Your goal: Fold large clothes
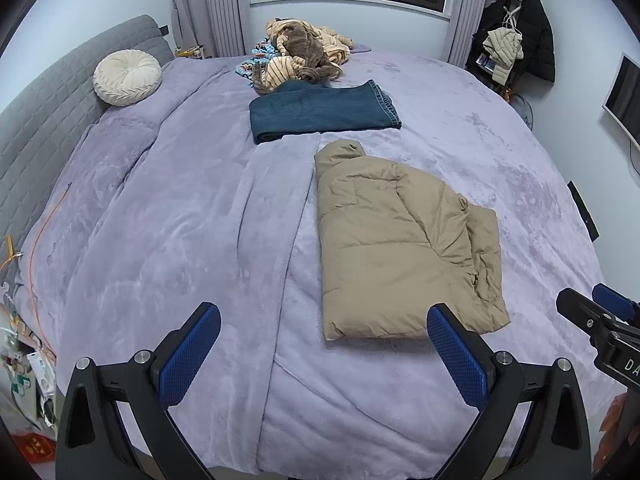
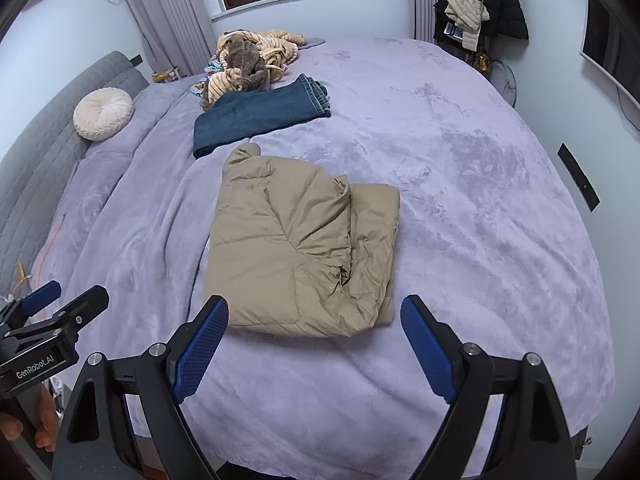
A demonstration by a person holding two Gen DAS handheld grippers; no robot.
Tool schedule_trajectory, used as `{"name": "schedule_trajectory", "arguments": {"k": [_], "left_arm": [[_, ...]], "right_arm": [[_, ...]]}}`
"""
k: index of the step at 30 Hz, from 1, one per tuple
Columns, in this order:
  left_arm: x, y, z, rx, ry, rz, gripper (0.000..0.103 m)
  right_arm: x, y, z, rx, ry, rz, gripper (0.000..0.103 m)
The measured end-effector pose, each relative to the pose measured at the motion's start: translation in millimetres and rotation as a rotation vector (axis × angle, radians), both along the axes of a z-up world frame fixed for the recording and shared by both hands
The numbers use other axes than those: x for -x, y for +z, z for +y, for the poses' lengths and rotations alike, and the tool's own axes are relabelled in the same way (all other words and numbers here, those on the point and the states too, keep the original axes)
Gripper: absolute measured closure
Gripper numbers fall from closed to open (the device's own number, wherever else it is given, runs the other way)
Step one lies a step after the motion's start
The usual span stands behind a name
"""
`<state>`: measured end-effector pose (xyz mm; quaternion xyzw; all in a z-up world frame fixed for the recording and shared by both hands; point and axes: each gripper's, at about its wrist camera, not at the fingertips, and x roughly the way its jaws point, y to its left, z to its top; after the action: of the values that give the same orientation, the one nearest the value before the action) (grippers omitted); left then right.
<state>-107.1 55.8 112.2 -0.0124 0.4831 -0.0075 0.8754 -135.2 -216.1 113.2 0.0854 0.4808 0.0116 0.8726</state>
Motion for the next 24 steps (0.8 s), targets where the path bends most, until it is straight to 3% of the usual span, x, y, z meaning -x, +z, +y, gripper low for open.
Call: {"name": "schedule_trajectory", "arguments": {"k": [24], "left_arm": [[0.1,-0.7,3.3,-0.002,-0.003,0.004,0.0]], "right_arm": [[-1.1,1.8,1.4,0.003,-0.003,0.004,0.013]]}}
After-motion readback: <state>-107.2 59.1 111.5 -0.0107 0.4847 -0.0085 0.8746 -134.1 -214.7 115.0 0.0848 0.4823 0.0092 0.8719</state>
